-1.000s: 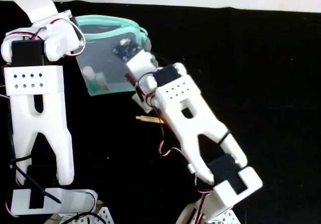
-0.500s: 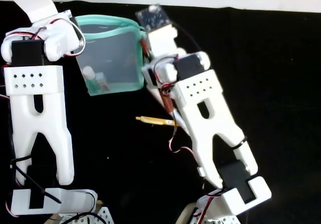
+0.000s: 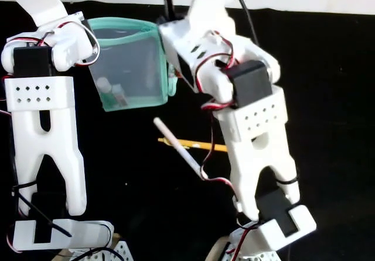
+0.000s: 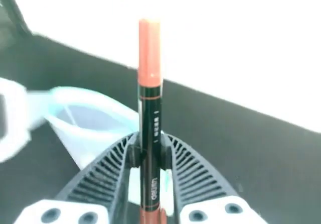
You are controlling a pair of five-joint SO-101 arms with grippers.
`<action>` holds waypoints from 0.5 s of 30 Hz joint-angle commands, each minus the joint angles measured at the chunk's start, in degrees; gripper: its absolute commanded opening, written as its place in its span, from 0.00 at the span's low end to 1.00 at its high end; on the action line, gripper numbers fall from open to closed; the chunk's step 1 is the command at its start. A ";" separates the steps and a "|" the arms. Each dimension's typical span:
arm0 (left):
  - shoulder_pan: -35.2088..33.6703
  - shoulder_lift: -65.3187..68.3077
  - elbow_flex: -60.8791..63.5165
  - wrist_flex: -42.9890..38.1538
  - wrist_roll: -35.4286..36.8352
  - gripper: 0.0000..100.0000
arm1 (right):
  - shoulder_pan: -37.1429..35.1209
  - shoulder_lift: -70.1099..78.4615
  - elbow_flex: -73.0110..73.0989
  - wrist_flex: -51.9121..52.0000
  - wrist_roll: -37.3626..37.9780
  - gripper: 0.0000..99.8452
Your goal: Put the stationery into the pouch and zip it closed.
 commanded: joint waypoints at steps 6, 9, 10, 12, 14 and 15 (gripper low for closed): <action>0.75 6.02 1.27 1.05 0.18 0.01 | -6.20 14.64 -30.90 -0.31 0.18 0.01; 0.75 6.02 1.27 1.05 0.18 0.01 | -7.43 22.11 -42.51 -0.31 2.64 0.01; 0.75 6.02 1.27 1.05 0.18 0.01 | -7.52 24.57 -46.37 -0.31 3.08 0.01; 0.75 6.02 1.27 1.05 0.18 0.01 | -7.52 29.41 -54.11 -0.31 3.08 0.01; 0.75 6.02 1.27 1.05 0.18 0.01 | -7.60 31.78 -56.92 -1.54 3.08 0.01; 0.75 6.02 1.27 1.05 0.18 0.01 | -7.52 32.22 -56.13 -2.68 3.08 0.01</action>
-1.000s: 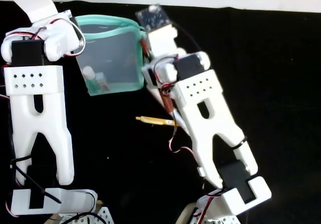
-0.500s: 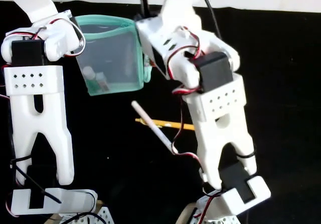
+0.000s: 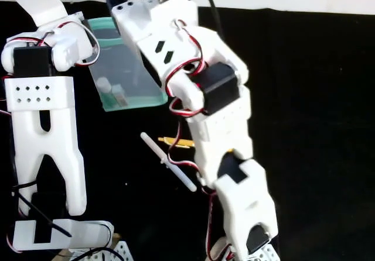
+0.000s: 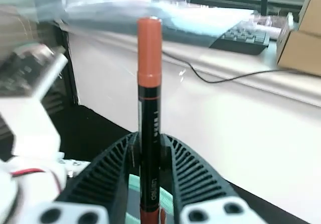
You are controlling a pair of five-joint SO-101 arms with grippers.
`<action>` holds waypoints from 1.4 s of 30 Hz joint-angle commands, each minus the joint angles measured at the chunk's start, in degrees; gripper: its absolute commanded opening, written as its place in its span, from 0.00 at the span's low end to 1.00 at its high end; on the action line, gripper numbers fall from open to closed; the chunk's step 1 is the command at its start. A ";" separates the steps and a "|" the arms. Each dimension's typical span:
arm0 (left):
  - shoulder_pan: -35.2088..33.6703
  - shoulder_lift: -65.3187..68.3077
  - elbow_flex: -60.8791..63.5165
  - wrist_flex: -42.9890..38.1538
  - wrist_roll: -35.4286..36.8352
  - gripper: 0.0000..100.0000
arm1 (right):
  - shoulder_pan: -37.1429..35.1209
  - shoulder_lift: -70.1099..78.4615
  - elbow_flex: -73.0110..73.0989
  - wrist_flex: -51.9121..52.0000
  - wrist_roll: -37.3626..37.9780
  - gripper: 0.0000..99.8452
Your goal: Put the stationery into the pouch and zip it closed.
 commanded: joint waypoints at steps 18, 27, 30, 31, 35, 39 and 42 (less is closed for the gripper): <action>0.75 6.02 1.27 1.05 0.18 0.01 | 2.24 10.86 -7.87 -11.91 0.97 0.01; 0.66 6.02 1.19 0.88 0.18 0.01 | 3.30 15.34 -7.78 -4.26 0.53 0.01; 0.66 6.02 1.19 0.88 0.18 0.01 | 3.12 14.29 -7.87 -1.27 0.53 0.01; 0.66 6.02 1.19 0.88 0.18 0.01 | 3.12 13.41 -7.87 0.04 0.53 0.01; 0.66 6.02 1.19 0.88 0.18 0.01 | 2.59 8.48 -7.87 4.18 0.44 0.12; 0.66 6.02 1.19 0.88 0.18 0.01 | 1.10 4.97 -7.87 7.78 0.79 0.27; 0.66 6.02 1.19 0.88 0.18 0.01 | 0.75 3.30 -7.87 8.13 0.79 0.29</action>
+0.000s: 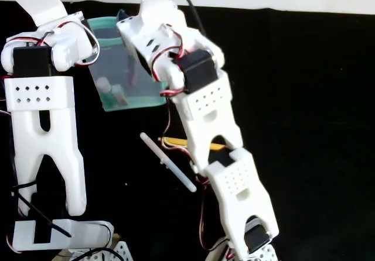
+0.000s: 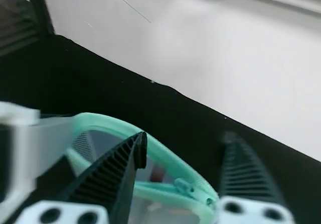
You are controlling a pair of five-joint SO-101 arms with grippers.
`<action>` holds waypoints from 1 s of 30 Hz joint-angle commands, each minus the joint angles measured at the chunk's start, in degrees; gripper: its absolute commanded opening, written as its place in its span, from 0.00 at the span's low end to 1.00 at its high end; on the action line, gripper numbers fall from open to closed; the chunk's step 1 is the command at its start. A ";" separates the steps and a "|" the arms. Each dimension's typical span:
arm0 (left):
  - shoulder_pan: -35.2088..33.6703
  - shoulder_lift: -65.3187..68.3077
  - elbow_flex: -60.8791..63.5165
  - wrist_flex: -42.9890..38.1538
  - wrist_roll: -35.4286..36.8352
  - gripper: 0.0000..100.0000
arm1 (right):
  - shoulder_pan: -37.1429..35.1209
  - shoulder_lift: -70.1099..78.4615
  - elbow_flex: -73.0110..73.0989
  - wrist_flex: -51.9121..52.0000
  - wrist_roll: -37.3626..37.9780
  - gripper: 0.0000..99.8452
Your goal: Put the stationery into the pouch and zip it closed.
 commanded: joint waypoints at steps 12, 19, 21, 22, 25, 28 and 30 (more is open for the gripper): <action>0.66 6.02 1.19 0.97 0.18 0.01 | -0.92 -14.29 -6.90 13.76 0.79 0.29; 0.66 6.02 1.27 0.97 0.18 0.01 | -0.75 -18.15 -5.23 20.44 3.43 0.29; 0.66 6.02 1.27 0.97 0.18 0.01 | -0.75 -19.03 -1.27 20.53 3.52 0.29; 0.66 6.02 1.27 0.97 0.18 0.01 | -0.84 -19.74 1.98 20.53 3.52 0.29; 0.66 6.02 1.27 0.97 0.18 0.01 | -1.01 -23.16 14.73 20.53 3.34 0.29; 0.66 6.02 1.27 0.97 0.18 0.01 | -1.01 -27.74 27.38 20.44 3.25 0.29; 0.66 6.02 1.27 0.97 0.18 0.01 | -1.01 -30.99 34.95 20.44 3.25 0.29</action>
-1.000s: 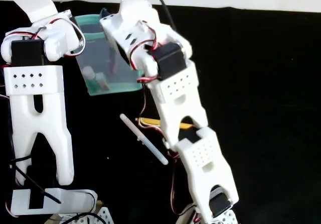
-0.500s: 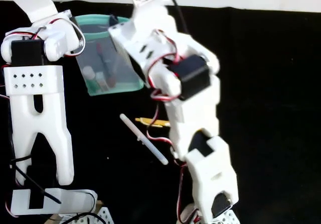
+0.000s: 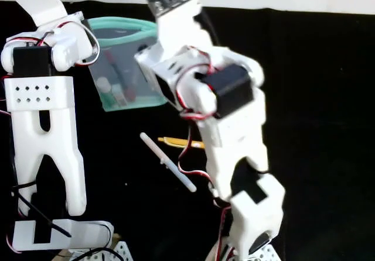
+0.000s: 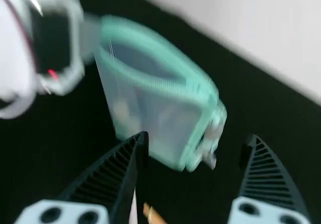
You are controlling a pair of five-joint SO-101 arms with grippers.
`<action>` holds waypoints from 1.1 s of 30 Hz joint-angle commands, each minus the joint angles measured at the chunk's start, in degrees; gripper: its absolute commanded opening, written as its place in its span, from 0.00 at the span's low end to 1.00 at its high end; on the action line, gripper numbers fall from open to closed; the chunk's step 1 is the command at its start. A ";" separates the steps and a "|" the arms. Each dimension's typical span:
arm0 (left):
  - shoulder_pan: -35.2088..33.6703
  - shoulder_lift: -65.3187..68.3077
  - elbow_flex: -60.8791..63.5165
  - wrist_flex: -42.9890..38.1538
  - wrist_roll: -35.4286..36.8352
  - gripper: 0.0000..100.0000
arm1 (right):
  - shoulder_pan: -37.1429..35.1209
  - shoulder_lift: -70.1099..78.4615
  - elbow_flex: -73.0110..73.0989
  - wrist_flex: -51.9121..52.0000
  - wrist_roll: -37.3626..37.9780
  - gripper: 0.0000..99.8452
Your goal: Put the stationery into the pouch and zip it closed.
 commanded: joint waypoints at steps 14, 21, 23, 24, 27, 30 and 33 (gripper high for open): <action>0.84 6.02 1.27 0.97 0.18 0.01 | -0.66 -16.40 49.71 -2.24 1.05 0.29; 1.01 6.11 1.36 0.97 0.18 0.01 | -5.23 -16.31 64.40 -12.09 2.73 0.29; 1.01 6.11 1.36 0.97 0.18 0.01 | -6.37 -16.13 67.47 -14.99 2.99 0.29; 1.01 6.11 1.36 0.97 0.18 0.01 | -6.73 -16.13 68.79 -16.48 3.08 0.29; 1.01 6.11 1.36 0.97 0.18 0.01 | -6.99 -15.96 71.34 -20.88 3.08 0.29; 1.01 6.11 1.36 0.97 0.18 0.01 | -6.99 -13.32 71.78 -23.78 3.08 0.29; 1.01 6.11 1.36 0.97 0.18 0.01 | -7.08 -9.10 71.52 -26.33 3.08 0.29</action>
